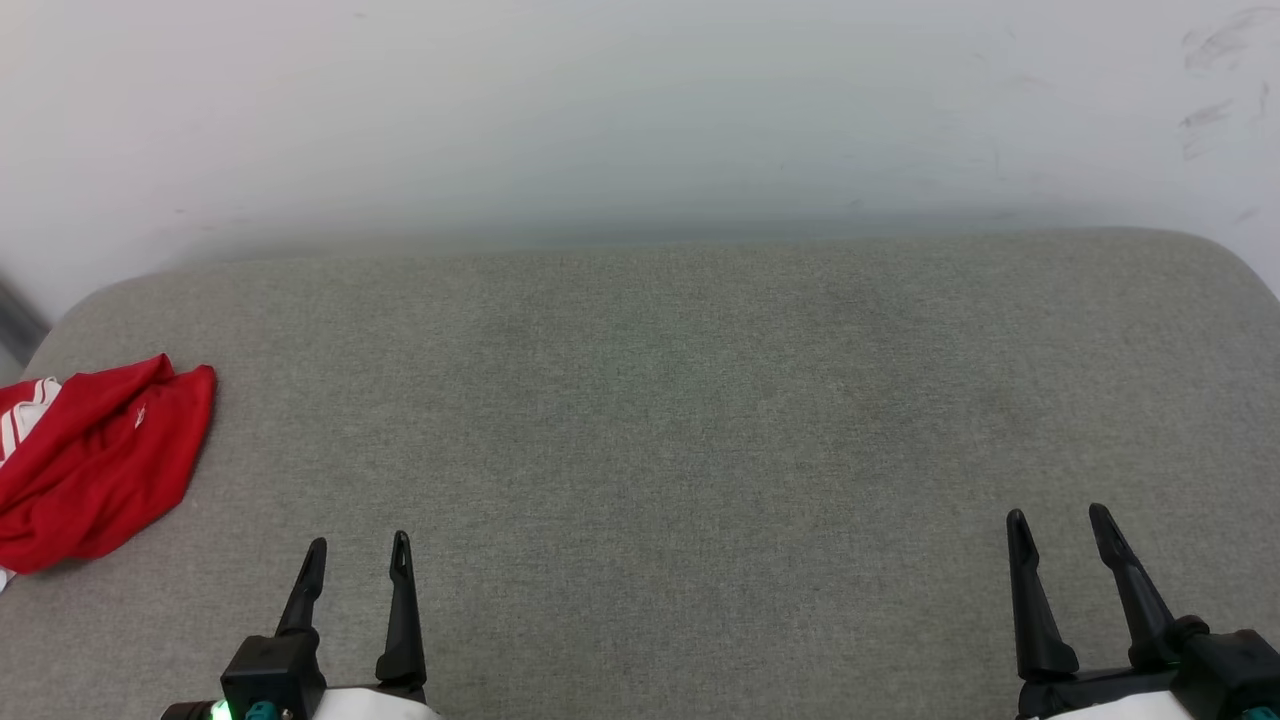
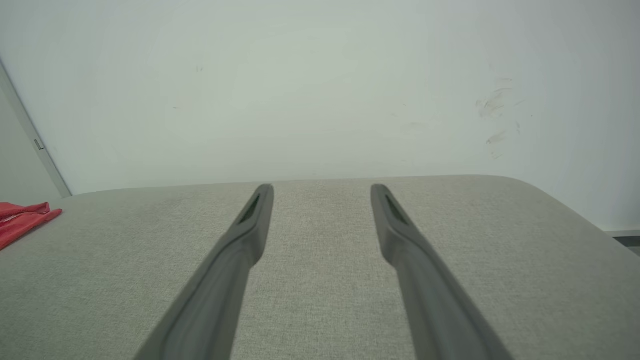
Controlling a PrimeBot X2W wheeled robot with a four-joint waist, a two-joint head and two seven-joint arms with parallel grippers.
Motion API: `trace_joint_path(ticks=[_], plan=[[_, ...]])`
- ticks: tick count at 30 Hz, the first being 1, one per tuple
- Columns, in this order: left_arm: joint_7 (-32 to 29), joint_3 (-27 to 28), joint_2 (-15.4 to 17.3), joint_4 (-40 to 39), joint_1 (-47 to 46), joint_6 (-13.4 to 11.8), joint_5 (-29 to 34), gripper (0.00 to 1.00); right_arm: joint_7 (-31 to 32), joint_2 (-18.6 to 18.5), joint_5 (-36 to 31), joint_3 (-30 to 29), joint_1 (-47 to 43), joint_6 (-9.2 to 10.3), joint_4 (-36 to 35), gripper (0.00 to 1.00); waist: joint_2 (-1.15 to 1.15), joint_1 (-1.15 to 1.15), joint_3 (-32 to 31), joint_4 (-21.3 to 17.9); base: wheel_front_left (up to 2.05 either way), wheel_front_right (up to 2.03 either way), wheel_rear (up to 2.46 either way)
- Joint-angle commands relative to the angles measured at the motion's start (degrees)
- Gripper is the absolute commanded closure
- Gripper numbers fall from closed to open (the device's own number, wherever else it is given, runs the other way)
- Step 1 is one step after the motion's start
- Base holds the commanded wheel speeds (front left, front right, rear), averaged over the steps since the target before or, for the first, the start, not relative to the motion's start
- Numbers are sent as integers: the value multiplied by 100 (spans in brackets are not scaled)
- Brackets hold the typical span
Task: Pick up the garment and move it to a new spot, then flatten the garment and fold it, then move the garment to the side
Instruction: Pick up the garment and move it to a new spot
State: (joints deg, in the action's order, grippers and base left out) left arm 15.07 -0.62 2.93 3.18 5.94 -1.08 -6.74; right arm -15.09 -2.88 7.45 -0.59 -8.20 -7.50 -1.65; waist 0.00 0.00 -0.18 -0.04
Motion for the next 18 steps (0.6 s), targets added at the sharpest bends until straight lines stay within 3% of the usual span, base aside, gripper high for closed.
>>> trace_joint_path(ticks=[1, 9, 18], plan=[[16, 12, -7, 6, 51, -21, -23, 0, -12, 1, 9, 8, -41, 2, 7, 0, 0, 0, -2, 7, 0, 0, 0], [16, 27, -8, 29, 16, -31, -37, 0, -12, 1, 43, 56, -42, 2, -43, 0, 0, 0, 4, 123, 0, 0, 0], [16, 72, -6, -9, -20, -71, -34, 0, -12, 1, -12, 92, -81, 2, -107, 0, 0, 0, 15, 525, 0, 0, 0]])
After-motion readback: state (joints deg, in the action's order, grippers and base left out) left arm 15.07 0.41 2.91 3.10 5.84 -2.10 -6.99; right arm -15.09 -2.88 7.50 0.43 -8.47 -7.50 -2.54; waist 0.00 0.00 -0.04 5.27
